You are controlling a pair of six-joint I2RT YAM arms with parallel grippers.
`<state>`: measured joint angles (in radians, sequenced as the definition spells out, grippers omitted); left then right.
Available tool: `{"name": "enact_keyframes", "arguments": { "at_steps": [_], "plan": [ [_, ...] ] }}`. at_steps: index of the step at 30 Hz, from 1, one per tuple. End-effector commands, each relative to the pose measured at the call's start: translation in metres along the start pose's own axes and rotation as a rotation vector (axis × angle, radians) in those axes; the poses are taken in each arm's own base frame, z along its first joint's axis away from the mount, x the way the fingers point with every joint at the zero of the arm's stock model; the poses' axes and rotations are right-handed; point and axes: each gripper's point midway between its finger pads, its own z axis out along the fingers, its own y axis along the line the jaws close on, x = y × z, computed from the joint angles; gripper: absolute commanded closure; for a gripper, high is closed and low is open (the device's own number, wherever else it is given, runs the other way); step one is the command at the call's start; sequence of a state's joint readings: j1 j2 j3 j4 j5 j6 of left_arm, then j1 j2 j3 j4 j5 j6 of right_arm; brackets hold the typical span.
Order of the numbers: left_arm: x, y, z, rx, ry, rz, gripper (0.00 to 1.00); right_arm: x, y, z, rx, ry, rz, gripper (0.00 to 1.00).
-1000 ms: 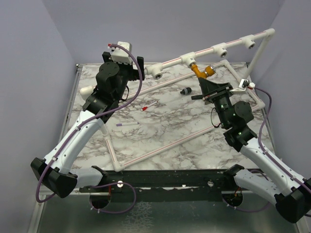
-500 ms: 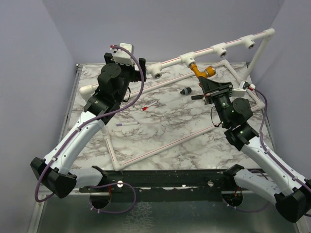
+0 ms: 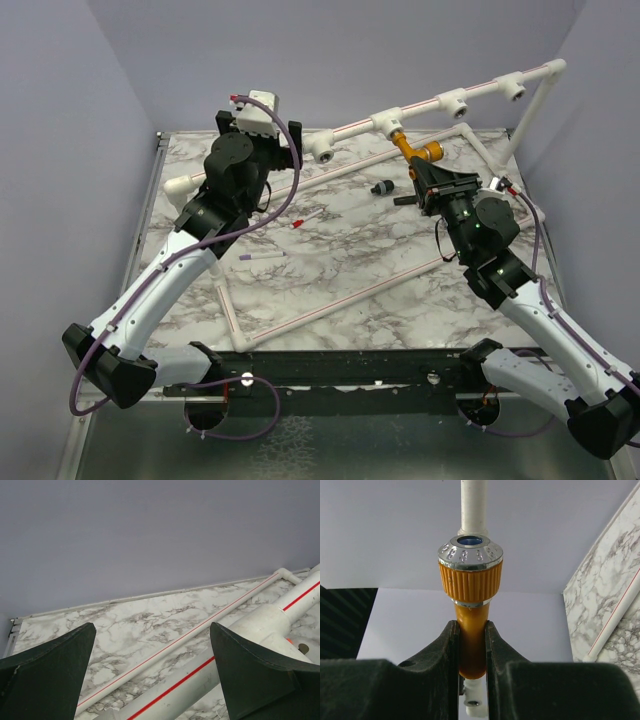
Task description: Install the water faucets
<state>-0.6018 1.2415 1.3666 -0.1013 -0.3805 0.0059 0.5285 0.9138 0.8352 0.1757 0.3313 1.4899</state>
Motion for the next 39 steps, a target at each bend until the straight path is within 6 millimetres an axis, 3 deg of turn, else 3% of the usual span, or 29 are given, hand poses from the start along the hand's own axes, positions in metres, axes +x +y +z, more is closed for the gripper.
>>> {"name": "enact_keyframes", "arguments": {
  "at_steps": [1,8,15,22,32,39],
  "plan": [
    [0.032,-0.014,-0.007,0.044,0.102,0.066,0.02,-0.004,-0.008,0.001,0.045,-0.029,0.103,0.99],
    [0.032,-0.018,-0.009,0.046,0.100,0.079,0.02,-0.006,-0.003,0.003,0.027,-0.038,0.074,0.99],
    [0.032,-0.017,-0.010,0.042,0.098,0.083,0.02,-0.012,0.002,0.001,0.010,-0.063,0.038,0.72],
    [0.031,-0.017,-0.010,0.041,0.097,0.082,0.02,-0.013,0.006,-0.001,-0.003,-0.068,0.024,0.53],
    [0.032,-0.017,-0.009,0.039,0.098,0.088,0.02,-0.013,0.009,-0.004,-0.017,-0.057,-0.019,0.41],
    [0.031,-0.017,-0.009,0.036,0.098,0.088,0.02,-0.019,0.015,-0.022,-0.031,-0.055,-0.207,0.29]
  ]
}}
